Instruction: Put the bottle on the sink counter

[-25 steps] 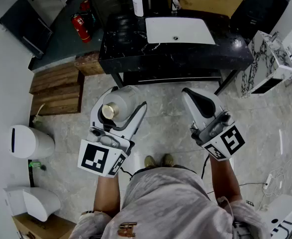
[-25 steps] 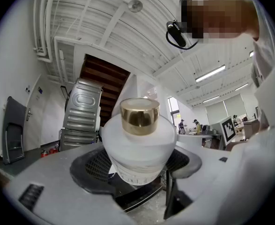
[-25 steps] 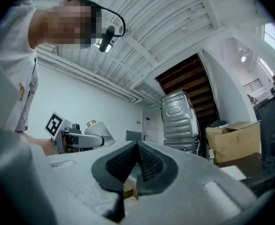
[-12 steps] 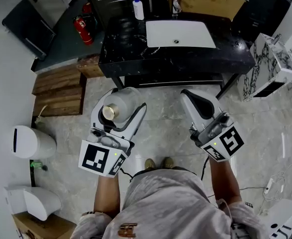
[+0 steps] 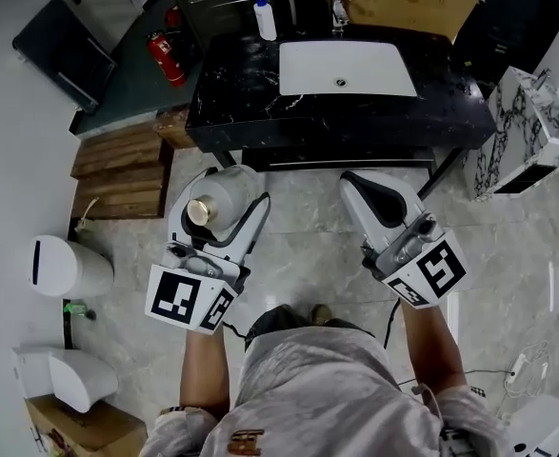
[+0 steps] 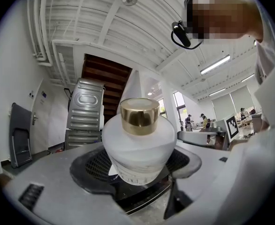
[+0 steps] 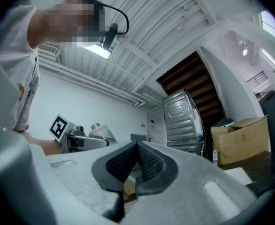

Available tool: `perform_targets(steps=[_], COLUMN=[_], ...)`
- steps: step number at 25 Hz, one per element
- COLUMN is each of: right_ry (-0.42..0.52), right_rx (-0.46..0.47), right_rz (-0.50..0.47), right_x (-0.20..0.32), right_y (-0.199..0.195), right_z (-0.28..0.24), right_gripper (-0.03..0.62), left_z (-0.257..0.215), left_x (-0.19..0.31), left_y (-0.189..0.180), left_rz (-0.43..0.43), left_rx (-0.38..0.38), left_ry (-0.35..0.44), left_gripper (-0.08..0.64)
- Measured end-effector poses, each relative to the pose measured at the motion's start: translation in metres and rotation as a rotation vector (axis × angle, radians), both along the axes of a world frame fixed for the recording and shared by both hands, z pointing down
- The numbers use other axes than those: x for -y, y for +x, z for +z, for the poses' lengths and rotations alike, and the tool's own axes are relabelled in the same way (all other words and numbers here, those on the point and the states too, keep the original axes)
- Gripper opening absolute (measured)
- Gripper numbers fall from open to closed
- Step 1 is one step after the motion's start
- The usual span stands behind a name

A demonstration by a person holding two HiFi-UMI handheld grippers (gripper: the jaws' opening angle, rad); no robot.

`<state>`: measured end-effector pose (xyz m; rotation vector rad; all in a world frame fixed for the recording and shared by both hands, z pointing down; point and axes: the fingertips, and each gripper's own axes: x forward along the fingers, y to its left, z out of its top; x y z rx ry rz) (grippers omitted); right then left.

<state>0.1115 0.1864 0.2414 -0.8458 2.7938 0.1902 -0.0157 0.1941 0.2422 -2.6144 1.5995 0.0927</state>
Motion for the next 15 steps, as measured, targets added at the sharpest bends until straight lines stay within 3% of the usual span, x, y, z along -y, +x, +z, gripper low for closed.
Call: perform_targets(steps=[8,15], right_ry=[-0.009,-0.014], right_rx=[-0.012,-0.027], right_rz=[-0.011,-0.012], right_x=[0.035,0.082], right_y=[0.007,-0.012], right_z=[0.005,0.010], right_gripper=[0.000,0.000], left_z=[0.007,0.015], left_x=[0.032,0.080], left_y=[-0.005,-0.027], left_rz=[-0.041,-0.056], left_rx=[0.017,0.025], left_ry=[-0.022,-0.024], left_gripper=[0.325,0.325])
